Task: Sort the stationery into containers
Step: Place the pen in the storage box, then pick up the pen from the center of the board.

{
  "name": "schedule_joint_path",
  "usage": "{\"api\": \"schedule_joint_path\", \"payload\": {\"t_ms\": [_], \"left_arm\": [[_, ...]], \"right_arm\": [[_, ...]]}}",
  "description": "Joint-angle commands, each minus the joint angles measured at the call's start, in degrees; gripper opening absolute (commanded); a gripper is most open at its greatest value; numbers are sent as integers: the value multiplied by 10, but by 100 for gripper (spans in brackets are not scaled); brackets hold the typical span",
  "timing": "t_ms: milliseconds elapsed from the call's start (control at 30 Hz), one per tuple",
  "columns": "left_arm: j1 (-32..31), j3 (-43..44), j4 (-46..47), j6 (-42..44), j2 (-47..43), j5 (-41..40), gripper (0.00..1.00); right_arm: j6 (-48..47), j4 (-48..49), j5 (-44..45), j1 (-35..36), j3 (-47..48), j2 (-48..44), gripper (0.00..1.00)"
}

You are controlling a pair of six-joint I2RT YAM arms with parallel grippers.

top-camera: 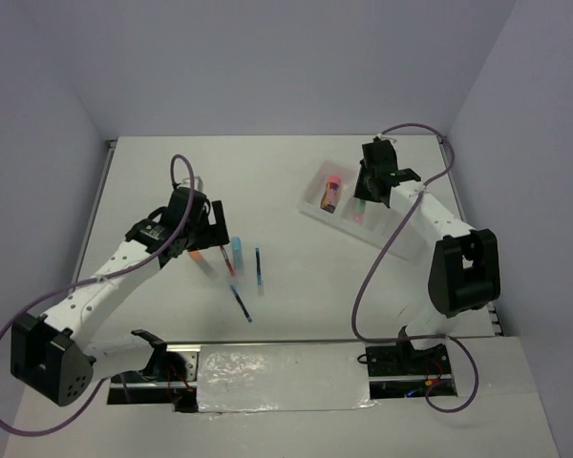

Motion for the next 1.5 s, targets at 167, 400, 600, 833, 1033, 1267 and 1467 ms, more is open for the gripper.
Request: {"api": "schedule_joint_path", "payload": {"t_ms": [167,400,600,833,1033,1267,1467], "left_arm": [[-49,46,53,-53,94,-38,99],[-52,74,43,-73,184,-62,95],[-72,92,46,-89,247,-69,85],[-73,60,-24,-205,223,-199,83],[-38,36,-57,-263,236,-224,80],[19,-6,6,-250,263,-184,67],[25,-23,26,-247,278,-172,59]], "right_arm": [[-7,-42,10,-45,90,71,52],[-15,-79,3,-44,126,78,100],[-20,-52,-16,-12,49,-29,99],[-23,-40,-20,51,-21,-104,98],[-27,-47,-21,117,-23,-114,98],[-28,-55,-12,172,-13,-107,98],[-30,-59,-9,194,-6,-95,97]]}}
